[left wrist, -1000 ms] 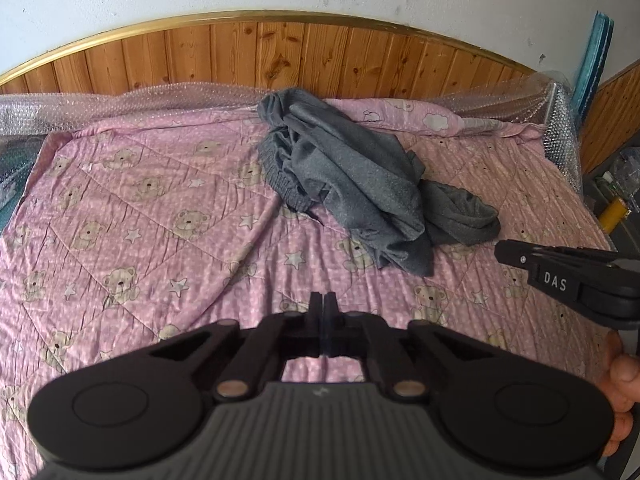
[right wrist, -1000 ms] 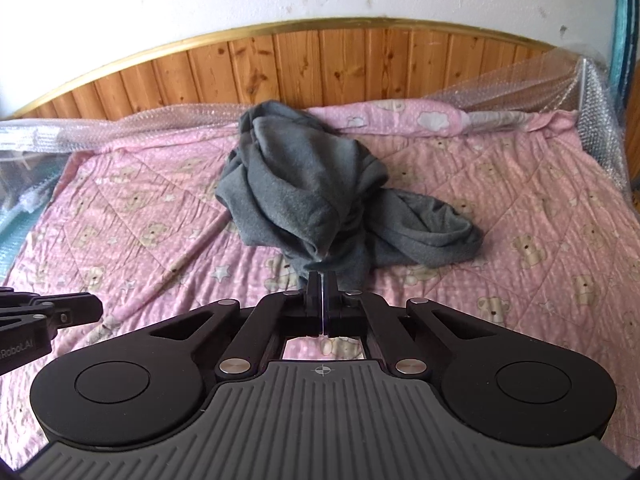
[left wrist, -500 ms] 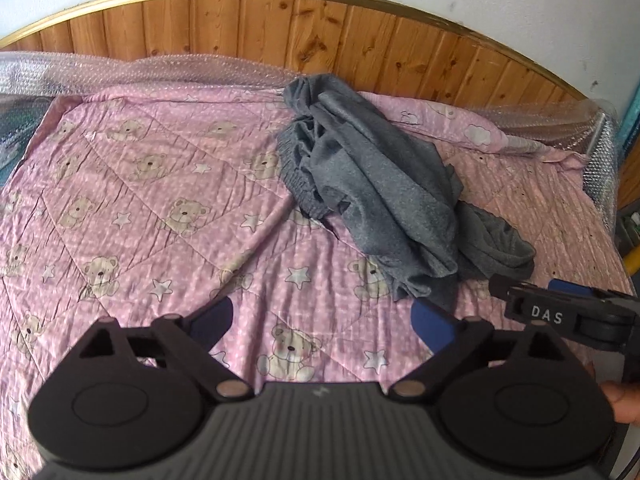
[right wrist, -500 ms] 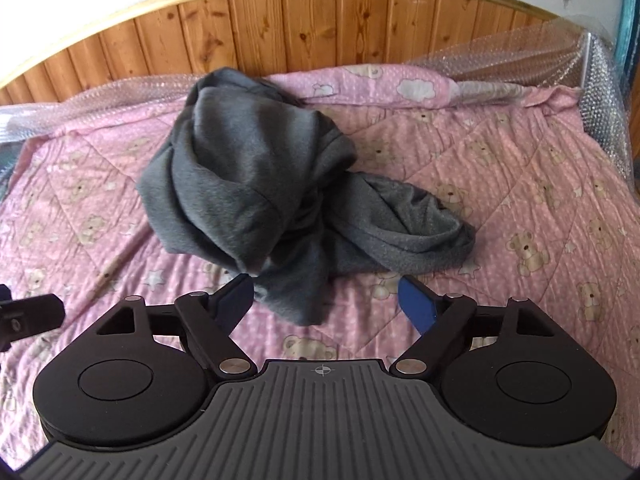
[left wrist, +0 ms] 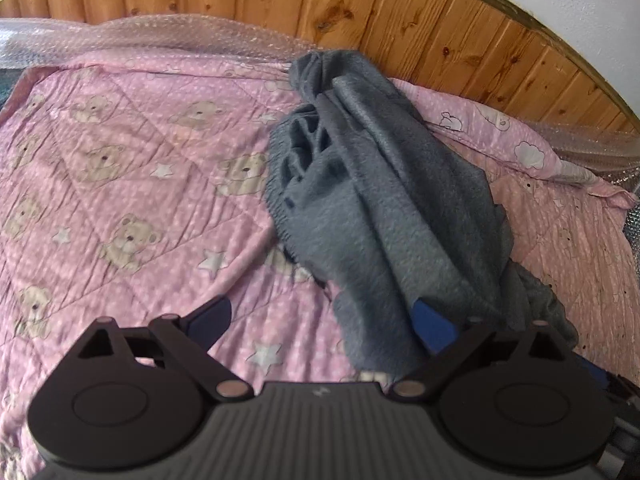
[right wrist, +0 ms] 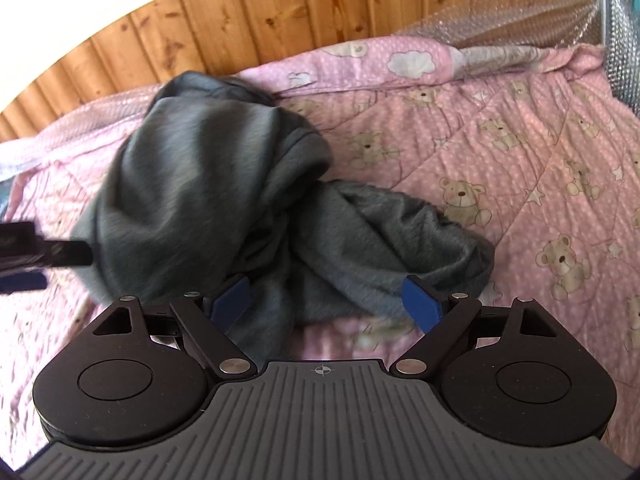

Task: Fold clothes

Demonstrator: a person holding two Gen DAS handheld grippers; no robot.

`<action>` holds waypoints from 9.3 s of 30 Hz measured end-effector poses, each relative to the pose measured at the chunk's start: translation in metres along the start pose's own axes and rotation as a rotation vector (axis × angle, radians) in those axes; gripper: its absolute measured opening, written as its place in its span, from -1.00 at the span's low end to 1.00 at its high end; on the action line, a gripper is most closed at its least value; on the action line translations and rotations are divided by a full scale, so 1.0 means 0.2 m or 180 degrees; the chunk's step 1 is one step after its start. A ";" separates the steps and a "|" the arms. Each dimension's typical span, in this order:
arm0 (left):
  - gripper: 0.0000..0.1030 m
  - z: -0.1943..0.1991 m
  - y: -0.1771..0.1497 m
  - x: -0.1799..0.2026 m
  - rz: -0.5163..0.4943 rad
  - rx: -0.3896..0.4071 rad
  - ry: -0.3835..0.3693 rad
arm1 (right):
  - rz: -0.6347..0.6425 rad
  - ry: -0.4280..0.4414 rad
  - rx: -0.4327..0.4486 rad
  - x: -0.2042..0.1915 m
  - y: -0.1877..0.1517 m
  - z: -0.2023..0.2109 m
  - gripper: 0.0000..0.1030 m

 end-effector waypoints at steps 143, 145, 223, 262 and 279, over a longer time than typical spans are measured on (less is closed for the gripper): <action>-0.87 0.06 -0.19 -0.82 0.0585 -0.0134 -0.0493 | 0.0527 -0.0238 -0.0054 0.11 0.03 -0.03 0.75; -0.89 0.16 -0.14 -0.83 0.0652 0.0014 -0.0629 | 0.0769 -0.0167 -0.0132 0.10 0.03 -0.09 0.78; -0.77 0.40 -0.72 -2.30 0.1662 -0.0182 -0.0134 | -0.2767 -0.1297 0.0568 0.97 -1.12 0.98 -1.00; 0.21 0.19 0.18 -1.70 0.0834 -0.0022 -0.0364 | -0.0210 -0.0351 0.1855 0.28 0.40 0.86 -0.90; 0.66 -0.42 0.31 -1.73 0.0606 -0.0442 0.0083 | -0.2109 -0.1515 0.0279 0.87 -0.43 0.50 0.32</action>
Point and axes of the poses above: each gripper's, at about its wrist camera, not at the fingertips, and z roughly against the way its jaws point, x to its right, y to its top, the point moved 4 cm from there along -z, roughly the way its jaws point, and after that the axes turned 11 degrees about y, right-handed, at the moved point
